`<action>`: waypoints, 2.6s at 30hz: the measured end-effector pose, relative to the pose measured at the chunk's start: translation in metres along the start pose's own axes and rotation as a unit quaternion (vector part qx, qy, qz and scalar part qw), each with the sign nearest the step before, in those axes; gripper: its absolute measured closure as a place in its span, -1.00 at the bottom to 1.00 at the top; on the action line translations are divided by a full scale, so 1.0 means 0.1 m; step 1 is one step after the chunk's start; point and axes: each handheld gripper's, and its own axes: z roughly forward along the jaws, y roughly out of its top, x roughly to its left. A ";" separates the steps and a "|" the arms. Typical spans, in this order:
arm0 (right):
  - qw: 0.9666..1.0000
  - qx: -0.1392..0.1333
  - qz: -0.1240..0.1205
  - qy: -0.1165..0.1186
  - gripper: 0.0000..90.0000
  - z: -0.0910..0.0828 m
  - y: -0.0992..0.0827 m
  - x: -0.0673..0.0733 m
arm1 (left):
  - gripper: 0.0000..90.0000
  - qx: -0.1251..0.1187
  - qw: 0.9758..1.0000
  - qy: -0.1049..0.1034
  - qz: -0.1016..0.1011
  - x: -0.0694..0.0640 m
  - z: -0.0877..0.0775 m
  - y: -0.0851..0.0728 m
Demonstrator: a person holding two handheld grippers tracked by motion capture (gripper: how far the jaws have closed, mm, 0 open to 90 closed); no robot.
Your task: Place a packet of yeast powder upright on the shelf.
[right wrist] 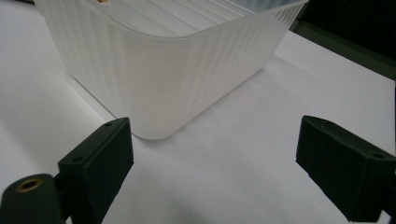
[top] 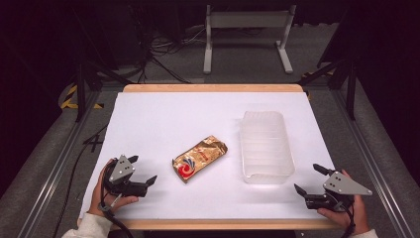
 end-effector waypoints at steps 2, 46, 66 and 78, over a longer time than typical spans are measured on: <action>1.000 0.000 0.005 -0.001 -0.74 0.00 -0.01 -0.01 | -0.84 0.003 1.000 0.001 0.000 0.00 0.01 0.00; 1.000 0.009 0.015 0.000 -0.73 0.00 -0.04 -0.03 | -0.42 0.013 0.992 -0.120 0.042 0.03 0.86 1.12; 1.000 0.007 0.013 -0.006 -0.72 0.01 -0.04 -0.05 | -0.06 0.035 0.980 -0.186 0.054 -0.08 1.48 1.52; 1.000 0.012 0.003 -0.003 -0.72 0.02 -0.03 -0.02 | -0.30 0.103 0.979 -0.173 0.022 -0.03 1.81 1.56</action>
